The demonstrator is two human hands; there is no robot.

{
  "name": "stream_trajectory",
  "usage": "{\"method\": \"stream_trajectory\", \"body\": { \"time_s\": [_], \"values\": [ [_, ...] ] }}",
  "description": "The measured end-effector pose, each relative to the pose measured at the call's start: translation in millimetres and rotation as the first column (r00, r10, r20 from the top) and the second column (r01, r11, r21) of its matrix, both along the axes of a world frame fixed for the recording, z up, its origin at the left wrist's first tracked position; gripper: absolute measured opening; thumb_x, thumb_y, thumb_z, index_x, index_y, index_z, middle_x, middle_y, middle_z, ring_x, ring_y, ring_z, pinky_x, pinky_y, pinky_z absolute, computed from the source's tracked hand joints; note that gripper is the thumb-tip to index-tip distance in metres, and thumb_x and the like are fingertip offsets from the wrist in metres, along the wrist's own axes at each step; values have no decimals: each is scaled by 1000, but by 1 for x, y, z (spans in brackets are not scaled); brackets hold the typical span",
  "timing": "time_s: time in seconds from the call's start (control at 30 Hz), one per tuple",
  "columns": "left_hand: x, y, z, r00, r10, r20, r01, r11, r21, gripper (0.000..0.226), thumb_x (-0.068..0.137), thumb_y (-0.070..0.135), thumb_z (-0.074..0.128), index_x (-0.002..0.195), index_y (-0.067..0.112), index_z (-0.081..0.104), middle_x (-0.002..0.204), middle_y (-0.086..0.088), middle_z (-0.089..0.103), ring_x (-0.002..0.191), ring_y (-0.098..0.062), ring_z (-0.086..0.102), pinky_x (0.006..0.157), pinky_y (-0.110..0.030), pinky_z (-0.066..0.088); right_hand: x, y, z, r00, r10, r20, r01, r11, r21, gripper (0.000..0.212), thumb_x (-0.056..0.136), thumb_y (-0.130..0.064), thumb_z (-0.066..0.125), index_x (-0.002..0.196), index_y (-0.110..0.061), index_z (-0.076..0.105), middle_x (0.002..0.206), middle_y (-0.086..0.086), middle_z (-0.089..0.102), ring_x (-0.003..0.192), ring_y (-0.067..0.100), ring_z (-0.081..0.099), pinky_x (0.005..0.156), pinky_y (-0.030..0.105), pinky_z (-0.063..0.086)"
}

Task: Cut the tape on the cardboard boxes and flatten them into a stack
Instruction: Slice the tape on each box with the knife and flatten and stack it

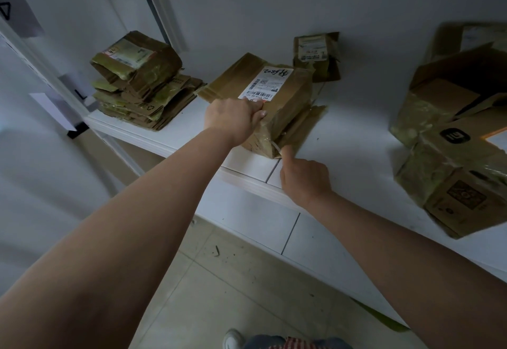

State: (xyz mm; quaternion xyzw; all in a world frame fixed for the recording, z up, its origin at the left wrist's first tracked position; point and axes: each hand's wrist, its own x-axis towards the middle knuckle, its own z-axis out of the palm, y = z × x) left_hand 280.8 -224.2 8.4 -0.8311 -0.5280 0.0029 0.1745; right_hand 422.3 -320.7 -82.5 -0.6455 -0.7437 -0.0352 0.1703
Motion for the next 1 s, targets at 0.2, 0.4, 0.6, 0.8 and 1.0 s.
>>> {"method": "stream_trajectory", "body": {
  "time_s": [0.2,0.4,0.6,0.8,1.0],
  "values": [
    [11,-15,5,988,110,106,-101,991,-85,70,85,76,33,140,32,42,121,0,60,104,-27,60,67,-33,46,13,-2,-3,928,-118,-353,139,990,34,32,99,-22,30,121,-4,43,88,18,67,76,39,62,58,31,29],
    [2,-20,25,985,145,91,-115,954,-275,45,83,20,58,128,16,51,122,-8,55,116,-29,52,103,-45,38,32,0,1,861,-236,-451,274,961,20,27,99,-21,34,119,-5,42,88,16,67,79,39,62,61,32,31],
    [6,-24,-11,979,196,51,-189,974,-129,86,85,41,60,149,3,17,156,-19,21,144,-33,22,119,-44,18,34,10,1,784,-324,-529,344,937,-64,21,99,-20,35,114,-7,42,90,15,64,80,38,61,61,31,30],
    [11,-23,-34,979,203,22,-204,971,126,61,93,14,58,143,-1,28,149,-25,35,139,-37,33,111,-44,33,37,21,-4,739,-372,-561,364,922,-131,20,98,-18,36,113,-5,41,94,19,63,84,40,59,63,34,33],
    [0,-22,-4,987,143,-70,-151,980,-132,93,81,29,68,149,1,12,155,-23,20,143,-36,23,111,-41,32,37,21,-6,701,-379,-604,389,913,-121,23,100,-21,34,111,-3,42,91,19,64,82,40,60,62,34,34]
  ]
}}
